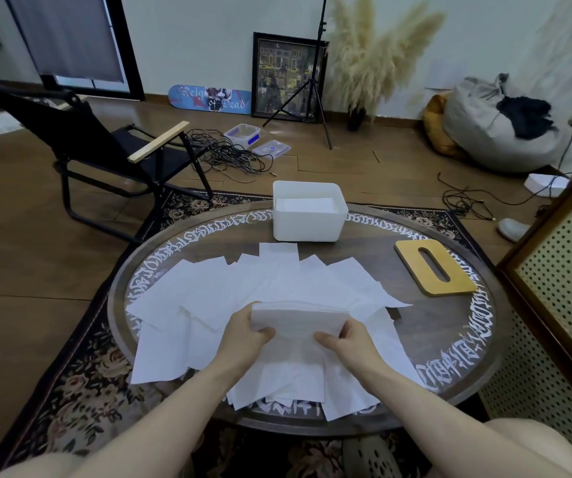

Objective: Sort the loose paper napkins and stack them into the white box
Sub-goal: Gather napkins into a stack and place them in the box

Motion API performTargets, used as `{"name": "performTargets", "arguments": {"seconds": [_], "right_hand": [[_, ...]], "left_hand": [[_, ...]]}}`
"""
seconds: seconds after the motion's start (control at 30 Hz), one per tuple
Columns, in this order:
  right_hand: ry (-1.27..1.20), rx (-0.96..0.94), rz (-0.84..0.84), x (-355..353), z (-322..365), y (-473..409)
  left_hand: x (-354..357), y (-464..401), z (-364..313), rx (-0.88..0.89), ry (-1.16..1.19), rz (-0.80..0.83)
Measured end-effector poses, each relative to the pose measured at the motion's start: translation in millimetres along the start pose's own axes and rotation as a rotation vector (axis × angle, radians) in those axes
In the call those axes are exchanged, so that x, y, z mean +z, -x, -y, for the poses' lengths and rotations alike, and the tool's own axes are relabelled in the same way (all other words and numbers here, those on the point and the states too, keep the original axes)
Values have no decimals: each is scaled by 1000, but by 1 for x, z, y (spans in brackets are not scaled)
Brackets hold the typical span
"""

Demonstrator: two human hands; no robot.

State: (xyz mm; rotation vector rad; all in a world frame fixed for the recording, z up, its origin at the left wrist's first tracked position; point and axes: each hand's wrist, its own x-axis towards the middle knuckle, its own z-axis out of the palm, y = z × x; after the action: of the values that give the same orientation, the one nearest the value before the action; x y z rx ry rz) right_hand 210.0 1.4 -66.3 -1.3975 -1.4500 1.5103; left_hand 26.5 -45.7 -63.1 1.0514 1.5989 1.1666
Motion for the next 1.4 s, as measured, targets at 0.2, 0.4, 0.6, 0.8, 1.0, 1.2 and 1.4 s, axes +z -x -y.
{"name": "performTargets", "arguments": {"seconds": [0.2, 0.4, 0.6, 0.8, 1.0, 1.2, 1.4], "right_hand": [[-92, 3, -73, -2, 11, -2], [-145, 29, -137, -4, 24, -3], [19, -45, -196, -8, 41, -14], [44, -123, -207, -16, 72, -35], [85, -161, -199, -23, 93, -64], [149, -146, -282, -32, 110, -109], [255, -136, -411, -38, 131, -172]], "left_hand": [[-2, -4, -11, -15, 103, -57], [-1, -10, -19, -23, 138, -137], [1, -19, -33, 31, 155, -215], [-10, -43, -53, 50, 188, -250], [-15, -78, -70, 68, 162, -241], [-11, -126, -84, 37, 122, -228], [-3, -189, -106, 14, 45, -272]]}}
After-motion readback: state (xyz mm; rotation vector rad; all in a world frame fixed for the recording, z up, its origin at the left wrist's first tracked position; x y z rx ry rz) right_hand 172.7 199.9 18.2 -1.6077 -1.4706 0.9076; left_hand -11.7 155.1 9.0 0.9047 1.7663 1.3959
